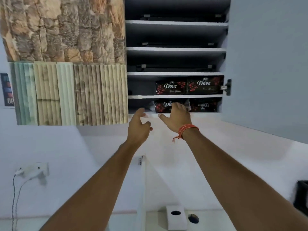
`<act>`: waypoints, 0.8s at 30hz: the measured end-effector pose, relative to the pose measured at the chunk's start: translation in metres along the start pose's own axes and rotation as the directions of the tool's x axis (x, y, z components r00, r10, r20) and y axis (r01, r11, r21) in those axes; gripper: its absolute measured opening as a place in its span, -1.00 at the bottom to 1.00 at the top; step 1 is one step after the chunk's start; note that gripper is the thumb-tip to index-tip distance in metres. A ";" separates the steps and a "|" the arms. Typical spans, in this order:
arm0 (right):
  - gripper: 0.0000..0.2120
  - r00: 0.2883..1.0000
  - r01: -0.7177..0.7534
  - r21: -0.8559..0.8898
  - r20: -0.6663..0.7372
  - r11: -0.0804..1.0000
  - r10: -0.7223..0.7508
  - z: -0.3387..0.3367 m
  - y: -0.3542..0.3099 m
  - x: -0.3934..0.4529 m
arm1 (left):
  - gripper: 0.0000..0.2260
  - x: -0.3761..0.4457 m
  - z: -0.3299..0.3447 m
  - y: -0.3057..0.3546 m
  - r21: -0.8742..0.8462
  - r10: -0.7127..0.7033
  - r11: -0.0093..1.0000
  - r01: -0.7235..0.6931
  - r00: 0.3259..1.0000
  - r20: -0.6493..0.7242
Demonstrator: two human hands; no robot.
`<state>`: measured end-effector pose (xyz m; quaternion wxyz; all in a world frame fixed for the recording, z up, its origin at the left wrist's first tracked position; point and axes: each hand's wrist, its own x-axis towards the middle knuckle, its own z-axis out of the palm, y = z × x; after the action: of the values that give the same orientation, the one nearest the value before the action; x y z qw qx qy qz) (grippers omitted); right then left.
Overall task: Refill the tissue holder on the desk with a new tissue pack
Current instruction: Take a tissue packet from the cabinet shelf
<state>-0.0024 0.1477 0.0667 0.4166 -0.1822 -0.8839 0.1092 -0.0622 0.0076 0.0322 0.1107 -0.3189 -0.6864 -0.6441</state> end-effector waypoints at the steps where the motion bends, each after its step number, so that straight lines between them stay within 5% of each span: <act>1: -0.33 1.000 0.014 -0.071 -0.008 0.997 -0.015 0.006 0.001 0.007 | -0.46 0.009 -0.002 -0.005 0.008 0.025 1.000 -0.025 1.000 -0.002; 10: -0.12 0.995 0.072 -0.344 0.085 0.936 -0.046 0.018 0.006 0.026 | -0.54 0.025 -0.001 -0.017 -0.023 0.141 0.989 -0.143 0.987 -0.071; 16: -0.61 0.975 0.172 -0.335 -0.079 0.926 -0.210 -0.001 0.011 -0.001 | -0.62 -0.006 0.002 -0.013 -0.065 0.028 0.997 -0.044 0.974 -0.226; 24: -0.81 0.804 0.346 -0.348 -0.370 0.871 -0.466 -0.018 0.059 -0.089 | -0.71 -0.091 0.037 -0.018 -0.235 -0.265 0.948 0.216 0.944 -0.198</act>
<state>0.0771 0.1652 -0.0043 0.5919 -0.0605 -0.7904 -0.1461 0.0067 0.0169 -0.0393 0.0744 -0.1663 -0.6315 -0.7537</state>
